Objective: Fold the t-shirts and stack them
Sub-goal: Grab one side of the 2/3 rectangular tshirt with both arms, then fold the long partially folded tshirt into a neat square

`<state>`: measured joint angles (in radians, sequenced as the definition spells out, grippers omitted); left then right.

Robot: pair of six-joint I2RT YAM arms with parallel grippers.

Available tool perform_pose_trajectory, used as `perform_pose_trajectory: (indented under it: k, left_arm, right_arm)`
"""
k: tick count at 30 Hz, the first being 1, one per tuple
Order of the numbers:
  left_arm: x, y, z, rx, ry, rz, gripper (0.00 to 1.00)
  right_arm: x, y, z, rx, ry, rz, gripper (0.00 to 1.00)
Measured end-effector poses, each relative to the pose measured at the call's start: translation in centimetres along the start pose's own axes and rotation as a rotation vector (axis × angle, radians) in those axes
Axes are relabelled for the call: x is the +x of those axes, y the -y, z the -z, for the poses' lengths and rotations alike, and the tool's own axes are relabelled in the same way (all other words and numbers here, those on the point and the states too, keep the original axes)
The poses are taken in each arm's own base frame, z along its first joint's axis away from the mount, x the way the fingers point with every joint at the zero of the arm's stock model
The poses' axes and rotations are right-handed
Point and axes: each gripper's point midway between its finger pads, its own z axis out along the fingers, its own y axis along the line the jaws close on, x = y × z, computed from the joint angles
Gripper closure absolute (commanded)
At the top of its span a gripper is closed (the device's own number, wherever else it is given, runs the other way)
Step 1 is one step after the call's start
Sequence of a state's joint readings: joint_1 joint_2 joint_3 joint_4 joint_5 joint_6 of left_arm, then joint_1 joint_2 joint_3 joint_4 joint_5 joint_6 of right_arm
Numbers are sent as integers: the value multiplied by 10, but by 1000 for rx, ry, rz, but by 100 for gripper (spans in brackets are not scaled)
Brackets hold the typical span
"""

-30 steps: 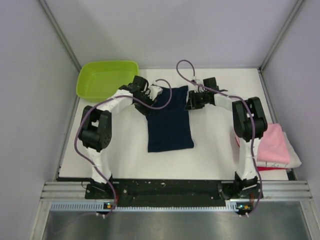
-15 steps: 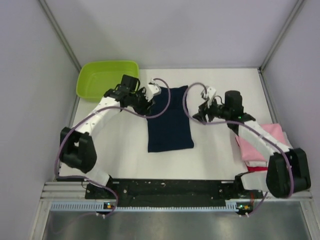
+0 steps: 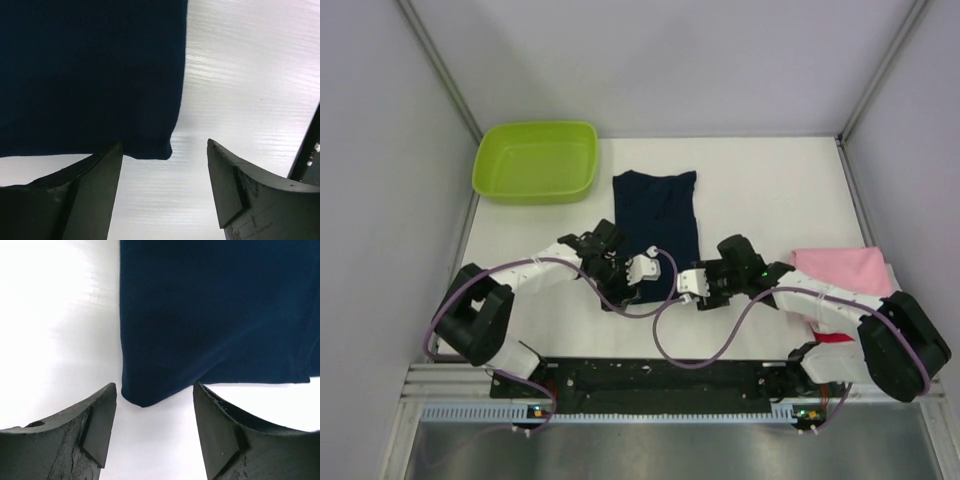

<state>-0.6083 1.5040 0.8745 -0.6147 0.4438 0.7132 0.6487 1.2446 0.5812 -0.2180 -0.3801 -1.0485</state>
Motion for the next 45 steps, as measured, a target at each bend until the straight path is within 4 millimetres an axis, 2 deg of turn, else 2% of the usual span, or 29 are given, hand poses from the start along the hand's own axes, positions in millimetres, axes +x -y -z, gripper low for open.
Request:
perform_pose_trajectory:
  k: [3,5,6,8,9,10,12,17,21,29,31,33,36,39,42,45]
  left_arm:
    - [1,-6,-5,-24,-8,-12,30]
    - [4,-10,-8,-40,-24,-10,35]
    - [5,-13,-10,-49,-32,-9,40]
    - [8,-16,-12,-61,-41,-5,53]
    - [8,-17,-13,-66,-42,-5,62]
    - [8,-19,-13,-74,-41,-6,74]
    - [7,-21,-13,-83,-39,-11,100]
    - [8,-18,-10,-73,-52,5,100]
    - [8,-1,5,-33,-54,-5,100]
    - [-6,56,67,39,55,-92,100]
    - [-17,64,88,31,91,-106,100]
    - [-35,63,110,-7,133,-118,100]
    - [-55,51,132,-84,169,-103,100]
    - [-66,27,141,-156,152,-39,100]
    - [-76,-18,140,-193,129,80,100]
    - [-78,-70,132,-229,116,180,100]
  right_arm:
    - [4,-7,-8,-28,-38,41,40]
    - [9,-16,-15,-60,-72,51,42]
    - [12,-19,-18,-73,-84,51,47]
    - [11,-13,-21,-53,-102,70,62]
    - [11,-13,-23,-55,-110,71,73]
    - [12,-13,-23,-53,-120,74,84]
    - [15,-14,-24,-56,-135,74,100]
    - [18,-21,-19,-82,-174,80,100]
    - [2,-32,3,-119,-158,94,100]
    - [-66,-50,74,-190,-20,64,100]
    - [-82,-49,92,-193,15,31,100]
    - [-92,-44,106,-185,32,1,100]
    - [-92,-25,115,-167,18,-105,100]
    - [-74,6,109,-128,-44,-252,100]
    - [-50,36,93,-93,-94,-389,100]
    - [-35,65,80,-63,-98,-484,100]
